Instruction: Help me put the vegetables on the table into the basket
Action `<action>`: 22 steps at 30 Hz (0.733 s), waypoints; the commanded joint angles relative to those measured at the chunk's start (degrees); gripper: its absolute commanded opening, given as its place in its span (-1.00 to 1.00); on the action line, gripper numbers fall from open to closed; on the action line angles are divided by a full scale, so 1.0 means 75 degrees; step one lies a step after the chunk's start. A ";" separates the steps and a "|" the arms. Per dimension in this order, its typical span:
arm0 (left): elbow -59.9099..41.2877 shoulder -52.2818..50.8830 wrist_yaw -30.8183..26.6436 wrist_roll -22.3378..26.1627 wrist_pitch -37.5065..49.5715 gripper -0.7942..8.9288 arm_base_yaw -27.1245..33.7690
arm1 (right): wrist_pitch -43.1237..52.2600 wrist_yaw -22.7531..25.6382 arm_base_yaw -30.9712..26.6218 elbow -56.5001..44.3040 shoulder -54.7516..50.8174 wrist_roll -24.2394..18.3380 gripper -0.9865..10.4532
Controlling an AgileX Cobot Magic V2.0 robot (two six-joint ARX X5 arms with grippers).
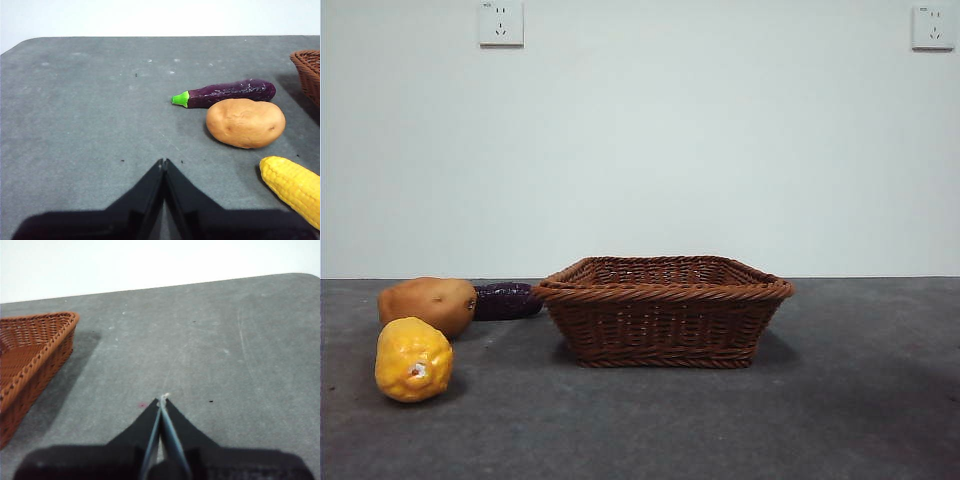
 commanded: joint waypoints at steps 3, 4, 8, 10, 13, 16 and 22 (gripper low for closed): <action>-0.0076 0.0003 0.0050 -0.0058 0.0032 -0.84 0.0023 | 0.0044 -0.0038 0.0006 -0.0067 -0.0009 0.0469 -0.82; -0.0076 0.0003 0.0090 -0.0064 0.0032 -0.84 0.0023 | 0.0044 -0.0050 0.0006 -0.0067 -0.0009 0.0574 -0.82; -0.0064 0.0003 0.0318 -0.0300 0.0064 -0.85 0.0023 | 0.0050 -0.0111 0.0006 -0.0064 -0.0009 0.0810 -0.83; 0.0006 0.0003 0.0583 -0.0373 -0.0023 -0.85 0.0023 | 0.0038 -0.0254 0.0006 -0.0017 -0.0009 0.1309 -0.84; 0.0315 0.0003 0.0866 -0.0592 -0.0350 -0.85 0.0020 | 0.0029 -0.0527 0.0006 0.0201 -0.0009 0.1918 -0.84; 0.0740 0.0064 0.0985 -0.0659 -0.0600 -0.85 0.0020 | 0.0026 -0.0635 0.0006 0.0583 0.0000 0.2264 -0.85; 0.1909 0.0557 0.1247 -0.1428 -0.1023 -0.85 0.0015 | -0.0140 -0.0976 0.0006 0.1722 0.0353 0.2326 -0.85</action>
